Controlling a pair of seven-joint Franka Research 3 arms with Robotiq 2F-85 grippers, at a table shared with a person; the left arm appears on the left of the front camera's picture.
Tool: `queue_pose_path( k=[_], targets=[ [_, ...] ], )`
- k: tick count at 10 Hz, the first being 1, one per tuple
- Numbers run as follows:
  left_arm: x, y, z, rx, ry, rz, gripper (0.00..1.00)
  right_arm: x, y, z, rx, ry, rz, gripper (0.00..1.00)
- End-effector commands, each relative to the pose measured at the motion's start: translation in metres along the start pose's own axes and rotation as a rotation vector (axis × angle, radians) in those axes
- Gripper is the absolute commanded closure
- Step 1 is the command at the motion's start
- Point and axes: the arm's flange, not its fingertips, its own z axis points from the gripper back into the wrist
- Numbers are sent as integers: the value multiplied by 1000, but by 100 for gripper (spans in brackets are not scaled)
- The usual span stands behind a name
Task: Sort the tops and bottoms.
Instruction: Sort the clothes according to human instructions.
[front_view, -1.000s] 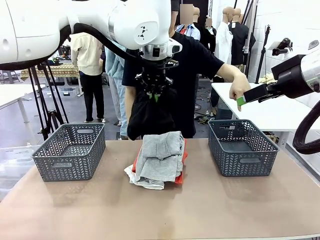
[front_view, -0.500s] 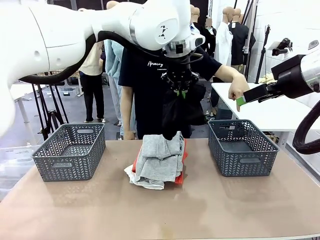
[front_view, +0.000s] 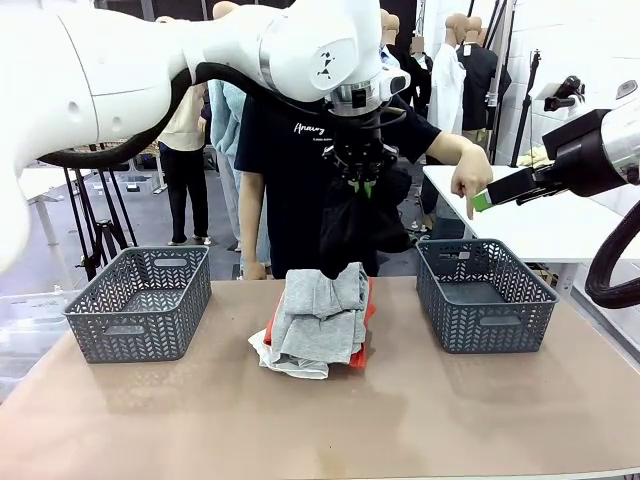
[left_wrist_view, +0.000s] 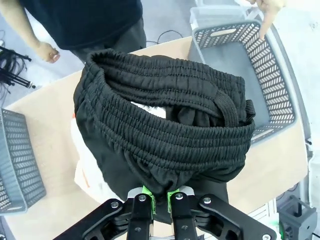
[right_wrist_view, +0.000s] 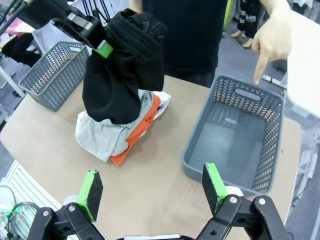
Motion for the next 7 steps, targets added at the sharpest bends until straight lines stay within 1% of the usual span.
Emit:
queue_pose_path(
  k=[1, 2, 3, 5, 6, 7],
  targets=[
    [24, -30, -27, -86, -82, 91, 100, 0, -1, -2, 19, -5, -13, 0],
    [42, -59, -46, -153, -80, 101, 100, 0, -1, -2, 19, -5, -13, 0],
    [56, -83, -58, -189, -76, 104, 100, 0, -1, -2, 19, -5, -13, 0],
    [70, -114, -73, -266, -64, 160, 100, 0, -1, -2, 19, -5, -13, 0],
    [66, -112, -74, -213, -41, 164, 100, 0, -1, -2, 19, -5, -13, 0],
    [15, -90, -84, -230, -62, 110, 100, 0, -1, -2, 19, -5, -13, 0]
  ],
)
